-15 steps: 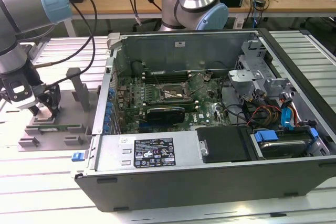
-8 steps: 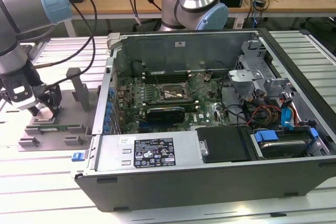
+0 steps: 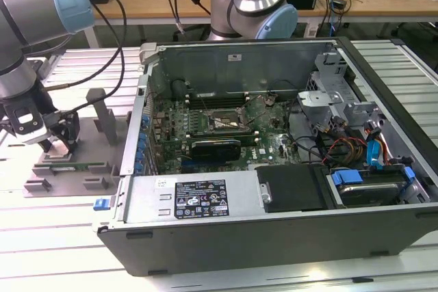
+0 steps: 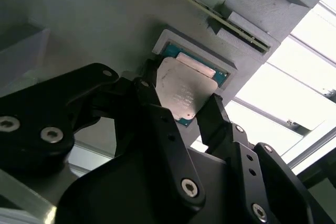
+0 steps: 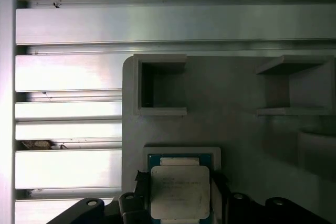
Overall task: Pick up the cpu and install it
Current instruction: 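Pick up the cpu and move it towards the insertion slot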
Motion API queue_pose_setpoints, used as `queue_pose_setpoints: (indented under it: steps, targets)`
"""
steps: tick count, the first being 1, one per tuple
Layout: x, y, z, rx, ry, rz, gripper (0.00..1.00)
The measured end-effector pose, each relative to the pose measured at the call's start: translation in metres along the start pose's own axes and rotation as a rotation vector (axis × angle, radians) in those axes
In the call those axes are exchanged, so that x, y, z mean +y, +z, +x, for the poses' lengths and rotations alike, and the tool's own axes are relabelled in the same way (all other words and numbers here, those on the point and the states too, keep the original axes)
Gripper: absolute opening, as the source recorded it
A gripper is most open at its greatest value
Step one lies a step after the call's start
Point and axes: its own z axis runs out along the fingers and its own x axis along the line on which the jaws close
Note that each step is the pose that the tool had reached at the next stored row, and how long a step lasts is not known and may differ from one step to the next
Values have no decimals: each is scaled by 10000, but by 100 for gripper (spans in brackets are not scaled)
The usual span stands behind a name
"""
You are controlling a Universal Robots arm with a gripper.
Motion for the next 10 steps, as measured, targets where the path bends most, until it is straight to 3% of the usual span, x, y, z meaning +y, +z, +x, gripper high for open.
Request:
queue_pose_setpoints:
  steps: [5,10]
  targets:
    - [3,-62,0,0,0,0,54]
    - [13,-253,-3,-1,-1,1,54]
